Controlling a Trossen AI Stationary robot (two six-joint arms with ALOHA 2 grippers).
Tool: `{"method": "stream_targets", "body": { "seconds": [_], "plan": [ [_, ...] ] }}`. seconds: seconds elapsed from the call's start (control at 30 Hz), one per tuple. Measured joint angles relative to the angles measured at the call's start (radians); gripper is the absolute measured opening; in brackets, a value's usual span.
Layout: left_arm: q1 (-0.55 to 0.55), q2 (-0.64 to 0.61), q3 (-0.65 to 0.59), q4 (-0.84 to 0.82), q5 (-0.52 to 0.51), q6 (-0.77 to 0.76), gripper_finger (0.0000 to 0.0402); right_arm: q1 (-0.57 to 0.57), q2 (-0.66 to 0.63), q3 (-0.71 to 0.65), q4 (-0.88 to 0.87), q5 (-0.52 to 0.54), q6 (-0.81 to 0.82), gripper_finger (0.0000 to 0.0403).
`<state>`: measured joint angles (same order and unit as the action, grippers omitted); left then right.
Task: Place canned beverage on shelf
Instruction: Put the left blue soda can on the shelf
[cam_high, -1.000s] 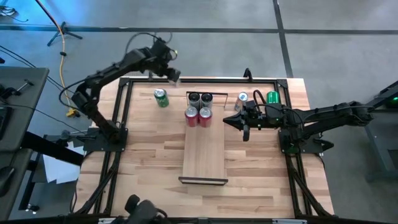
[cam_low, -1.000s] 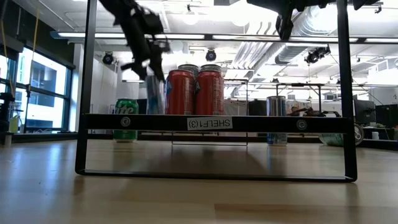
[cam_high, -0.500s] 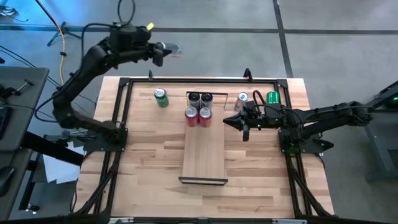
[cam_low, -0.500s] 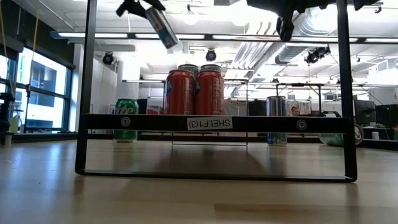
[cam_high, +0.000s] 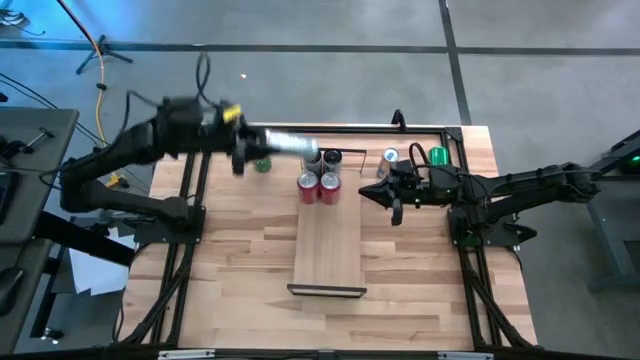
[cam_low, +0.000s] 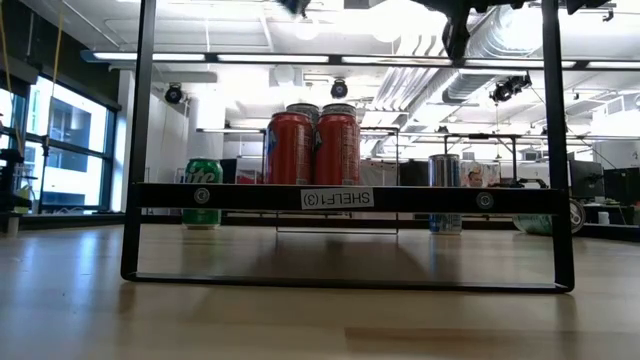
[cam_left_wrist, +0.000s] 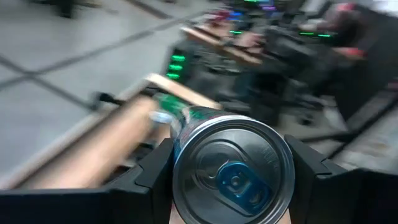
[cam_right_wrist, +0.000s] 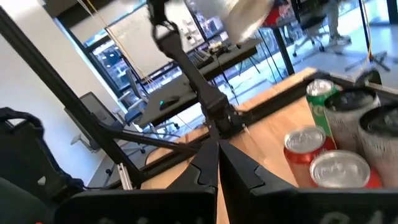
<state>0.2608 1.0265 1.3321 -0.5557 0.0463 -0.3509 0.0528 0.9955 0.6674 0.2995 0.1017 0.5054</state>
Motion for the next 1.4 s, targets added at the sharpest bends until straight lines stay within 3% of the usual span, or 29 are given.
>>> {"method": "stream_targets", "body": {
  "seconds": [0.2,0.33,0.47,0.7,0.83,1.17,1.4],
  "plan": [
    [-0.289,-0.048,-0.191,0.200,-0.142,-0.131,0.0175,0.000,0.000,0.000,0.043,0.000,-0.041,0.0000],
    [-0.397,-0.003,-0.188,0.215,-0.215,-0.125,0.0175,0.000,-0.001,0.000,0.044,0.004,-0.076,0.0000],
    [-0.389,0.083,-0.027,0.059,-0.205,-0.096,0.0175,0.000,-0.004,0.000,0.082,0.004,-0.156,0.0000],
    [-0.372,0.362,0.371,-0.432,-0.130,0.013,0.0175,0.000,-0.010,0.000,0.101,0.078,-0.219,0.0000],
    [-0.399,0.513,0.516,-0.538,-0.104,0.075,0.0175,0.000,-0.010,0.000,0.084,0.111,-0.237,0.0000],
    [-0.431,0.749,0.566,-0.659,-0.111,0.147,0.0175,0.000,-0.010,0.000,0.075,0.113,-0.243,0.0000],
    [-0.440,0.843,0.566,-0.706,-0.069,0.178,0.0176,0.000,-0.010,0.000,0.055,0.117,-0.242,0.0000]
  ]
}}
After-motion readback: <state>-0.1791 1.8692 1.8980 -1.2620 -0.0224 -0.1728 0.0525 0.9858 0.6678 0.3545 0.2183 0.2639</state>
